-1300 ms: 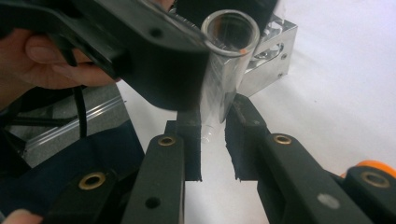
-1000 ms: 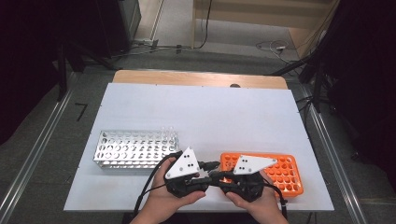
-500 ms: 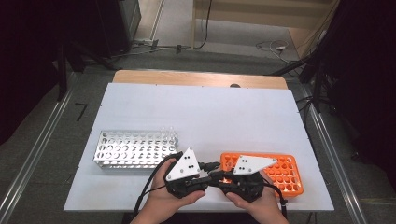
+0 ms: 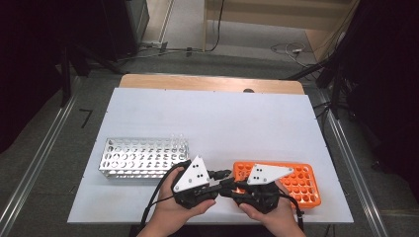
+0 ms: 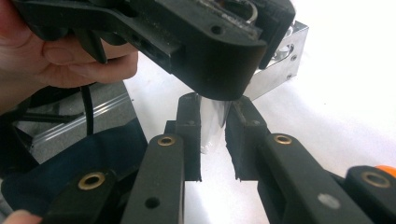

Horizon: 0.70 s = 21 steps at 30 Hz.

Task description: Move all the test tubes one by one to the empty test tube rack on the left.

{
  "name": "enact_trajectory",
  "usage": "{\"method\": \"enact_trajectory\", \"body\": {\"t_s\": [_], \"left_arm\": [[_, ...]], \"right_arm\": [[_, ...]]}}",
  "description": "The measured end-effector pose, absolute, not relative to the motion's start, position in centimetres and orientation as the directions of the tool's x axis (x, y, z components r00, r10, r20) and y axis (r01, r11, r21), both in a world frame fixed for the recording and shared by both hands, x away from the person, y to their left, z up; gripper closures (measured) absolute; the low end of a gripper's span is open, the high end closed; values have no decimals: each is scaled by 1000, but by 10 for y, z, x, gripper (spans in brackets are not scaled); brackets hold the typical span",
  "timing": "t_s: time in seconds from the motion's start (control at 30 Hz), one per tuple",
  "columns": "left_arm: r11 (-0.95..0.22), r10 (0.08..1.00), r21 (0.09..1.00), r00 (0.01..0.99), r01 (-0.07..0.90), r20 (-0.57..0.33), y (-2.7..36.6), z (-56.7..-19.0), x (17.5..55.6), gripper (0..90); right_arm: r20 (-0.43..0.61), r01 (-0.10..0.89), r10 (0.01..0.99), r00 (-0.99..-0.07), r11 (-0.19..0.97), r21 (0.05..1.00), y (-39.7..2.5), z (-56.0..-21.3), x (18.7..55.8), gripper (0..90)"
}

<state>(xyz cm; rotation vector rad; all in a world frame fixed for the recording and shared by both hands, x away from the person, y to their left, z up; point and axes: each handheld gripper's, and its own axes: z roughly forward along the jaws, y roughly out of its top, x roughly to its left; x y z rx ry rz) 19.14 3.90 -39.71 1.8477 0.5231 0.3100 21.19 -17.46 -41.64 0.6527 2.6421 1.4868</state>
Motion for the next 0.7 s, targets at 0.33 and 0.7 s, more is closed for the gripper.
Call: {"method": "enact_trajectory", "body": {"t_s": [0.33, 0.7], "left_arm": [[-261, 499, 944, 865, 201, -46, 40, -397, 192, 765], [-228, 527, 952, 848, 207, -58, 49, -394, 195, 765]], "right_arm": [[158, 335, 385, -909, 451, 827, -175, -416, 212, 729], [128, 294, 354, -926, 468, 833, -175, -415, 211, 423]]}}
